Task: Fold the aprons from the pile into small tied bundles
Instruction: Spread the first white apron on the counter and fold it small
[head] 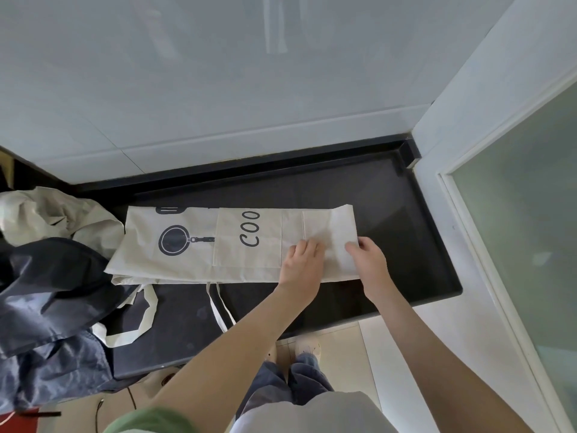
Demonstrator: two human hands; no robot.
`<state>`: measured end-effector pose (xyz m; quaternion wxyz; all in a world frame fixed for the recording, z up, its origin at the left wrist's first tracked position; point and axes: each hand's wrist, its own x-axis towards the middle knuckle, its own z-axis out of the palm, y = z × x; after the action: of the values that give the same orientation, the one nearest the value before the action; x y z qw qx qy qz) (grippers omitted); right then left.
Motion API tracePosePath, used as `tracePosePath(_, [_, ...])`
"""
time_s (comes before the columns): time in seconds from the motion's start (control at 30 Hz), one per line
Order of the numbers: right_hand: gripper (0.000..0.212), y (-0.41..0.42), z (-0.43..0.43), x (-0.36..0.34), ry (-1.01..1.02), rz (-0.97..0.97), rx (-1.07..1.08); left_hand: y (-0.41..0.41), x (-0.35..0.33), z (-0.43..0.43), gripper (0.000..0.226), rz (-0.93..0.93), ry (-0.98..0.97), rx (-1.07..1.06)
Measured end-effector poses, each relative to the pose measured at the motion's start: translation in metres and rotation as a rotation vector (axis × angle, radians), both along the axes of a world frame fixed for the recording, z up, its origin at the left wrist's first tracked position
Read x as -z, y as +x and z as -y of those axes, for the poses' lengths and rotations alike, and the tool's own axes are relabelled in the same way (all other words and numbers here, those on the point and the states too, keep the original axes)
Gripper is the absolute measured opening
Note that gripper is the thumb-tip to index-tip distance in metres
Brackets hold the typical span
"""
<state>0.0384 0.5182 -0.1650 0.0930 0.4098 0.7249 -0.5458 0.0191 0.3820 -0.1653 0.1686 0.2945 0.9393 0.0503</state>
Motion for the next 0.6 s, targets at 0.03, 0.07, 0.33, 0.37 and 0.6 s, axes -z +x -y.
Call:
tracePosePath(0.03, [0.013, 0.000, 0.000, -0.004, -0.059, -0.043, -0.043, -0.003, 0.000, -0.002, 0.043, 0.015, -0.002, -0.015])
tracePosePath(0.07, [0.011, 0.001, 0.000, -0.007, -0.128, -0.102, -0.066, -0.006, 0.003, -0.005, 0.034, 0.030, 0.032, -0.037])
tracePosePath(0.33, [0.026, 0.003, 0.022, -0.009, -0.194, -0.245, -0.215, -0.034, -0.032, -0.005, 0.064, 0.743, 0.622, -0.663])
tracePosePath(0.37, [0.025, 0.004, 0.025, -0.011, -0.189, -0.282, -0.268, -0.037, -0.035, -0.003, 0.065, 0.835, 0.665, -0.695])
tracePosePath(0.6, [0.033, 0.006, 0.039, 0.002, 0.066, -0.404, -0.511, -0.037, -0.024, 0.041, 0.042, 1.248, 0.996, -0.924])
